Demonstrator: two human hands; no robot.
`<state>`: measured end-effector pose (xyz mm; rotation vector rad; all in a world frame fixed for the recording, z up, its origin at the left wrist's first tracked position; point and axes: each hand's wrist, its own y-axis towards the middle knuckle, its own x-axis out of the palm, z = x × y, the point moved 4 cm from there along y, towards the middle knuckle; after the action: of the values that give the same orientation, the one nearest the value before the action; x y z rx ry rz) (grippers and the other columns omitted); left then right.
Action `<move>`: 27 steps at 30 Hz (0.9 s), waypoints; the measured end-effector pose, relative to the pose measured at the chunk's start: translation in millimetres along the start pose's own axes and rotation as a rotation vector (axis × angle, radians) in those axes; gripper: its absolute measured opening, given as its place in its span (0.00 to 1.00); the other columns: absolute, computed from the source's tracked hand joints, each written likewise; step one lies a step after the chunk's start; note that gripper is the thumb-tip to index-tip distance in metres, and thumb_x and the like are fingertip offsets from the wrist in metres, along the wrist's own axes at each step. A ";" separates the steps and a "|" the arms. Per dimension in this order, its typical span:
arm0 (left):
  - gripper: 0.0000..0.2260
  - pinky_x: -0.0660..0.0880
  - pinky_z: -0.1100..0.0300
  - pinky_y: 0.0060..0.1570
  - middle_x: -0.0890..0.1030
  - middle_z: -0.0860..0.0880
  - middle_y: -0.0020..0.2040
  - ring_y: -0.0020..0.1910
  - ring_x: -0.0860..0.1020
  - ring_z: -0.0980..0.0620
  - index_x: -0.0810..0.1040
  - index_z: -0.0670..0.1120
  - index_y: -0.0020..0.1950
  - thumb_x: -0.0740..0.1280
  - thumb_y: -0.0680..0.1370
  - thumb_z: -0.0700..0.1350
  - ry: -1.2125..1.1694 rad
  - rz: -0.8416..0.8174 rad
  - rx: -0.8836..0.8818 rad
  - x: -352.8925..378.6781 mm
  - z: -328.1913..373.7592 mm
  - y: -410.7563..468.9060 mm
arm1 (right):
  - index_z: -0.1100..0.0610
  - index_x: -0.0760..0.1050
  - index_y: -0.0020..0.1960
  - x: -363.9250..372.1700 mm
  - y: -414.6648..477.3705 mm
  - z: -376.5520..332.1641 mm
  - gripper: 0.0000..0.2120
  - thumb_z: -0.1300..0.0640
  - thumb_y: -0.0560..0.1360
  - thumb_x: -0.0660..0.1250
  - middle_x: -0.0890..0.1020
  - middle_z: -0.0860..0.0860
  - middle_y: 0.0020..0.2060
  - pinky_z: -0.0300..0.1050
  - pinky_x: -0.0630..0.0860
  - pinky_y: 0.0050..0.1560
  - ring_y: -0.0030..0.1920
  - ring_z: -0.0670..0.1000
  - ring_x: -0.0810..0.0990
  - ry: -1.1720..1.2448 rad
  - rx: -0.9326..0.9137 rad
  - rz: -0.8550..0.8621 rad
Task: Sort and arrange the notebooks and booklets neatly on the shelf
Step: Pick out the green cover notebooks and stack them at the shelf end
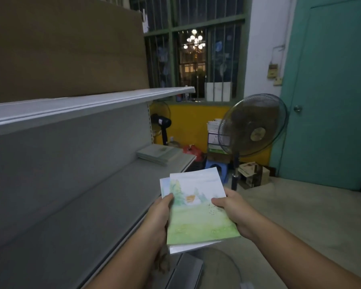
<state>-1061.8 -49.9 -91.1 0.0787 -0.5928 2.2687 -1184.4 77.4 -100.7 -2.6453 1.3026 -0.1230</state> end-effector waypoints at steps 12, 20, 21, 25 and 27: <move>0.10 0.75 0.56 0.33 0.81 0.40 0.44 0.39 0.80 0.43 0.74 0.39 0.59 0.60 0.81 0.43 -0.016 0.227 0.126 45.4 33.9 137.1 | 0.52 0.72 0.62 -25.9 167.5 -35.7 0.16 0.64 0.80 0.53 0.83 0.57 0.49 0.51 0.78 0.44 0.46 0.62 0.82 -0.063 0.038 -0.238; 0.11 0.79 0.47 0.48 0.81 0.40 0.49 0.44 0.81 0.40 0.78 0.39 0.54 0.61 0.80 0.46 -0.055 0.350 0.222 25.7 82.7 262.5 | 0.50 0.77 0.57 14.1 301.0 -83.9 0.20 0.63 0.67 0.62 0.79 0.55 0.55 0.54 0.75 0.59 0.52 0.58 0.79 -0.324 -0.023 -0.294; 0.11 0.79 0.51 0.46 0.80 0.40 0.49 0.44 0.80 0.41 0.76 0.39 0.56 0.61 0.81 0.45 -0.069 0.376 0.222 22.5 89.9 281.3 | 0.52 0.75 0.60 17.3 322.9 -87.4 0.23 0.64 0.66 0.63 0.79 0.55 0.56 0.53 0.74 0.59 0.53 0.57 0.78 -0.330 -0.014 -0.288; 0.11 0.79 0.43 0.49 0.81 0.37 0.52 0.47 0.82 0.39 0.77 0.39 0.57 0.64 0.77 0.42 -0.135 0.386 0.201 17.0 112.2 337.7 | 0.60 0.72 0.66 27.6 394.9 -99.0 0.27 0.71 0.68 0.66 0.79 0.60 0.58 0.57 0.79 0.53 0.52 0.59 0.81 -0.318 -0.008 -0.220; 0.13 0.78 0.40 0.51 0.83 0.39 0.49 0.47 0.82 0.40 0.81 0.41 0.53 0.68 0.71 0.46 -0.062 0.411 0.214 9.0 117.2 364.2 | 0.60 0.74 0.64 31.1 424.1 -106.5 0.24 0.73 0.70 0.65 0.79 0.61 0.57 0.56 0.80 0.51 0.49 0.60 0.81 -0.338 -0.017 -0.194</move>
<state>-1339.5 -310.7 -127.2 0.1439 -0.4236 2.7332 -1511.4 -214.1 -84.2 -2.6507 0.9441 0.2978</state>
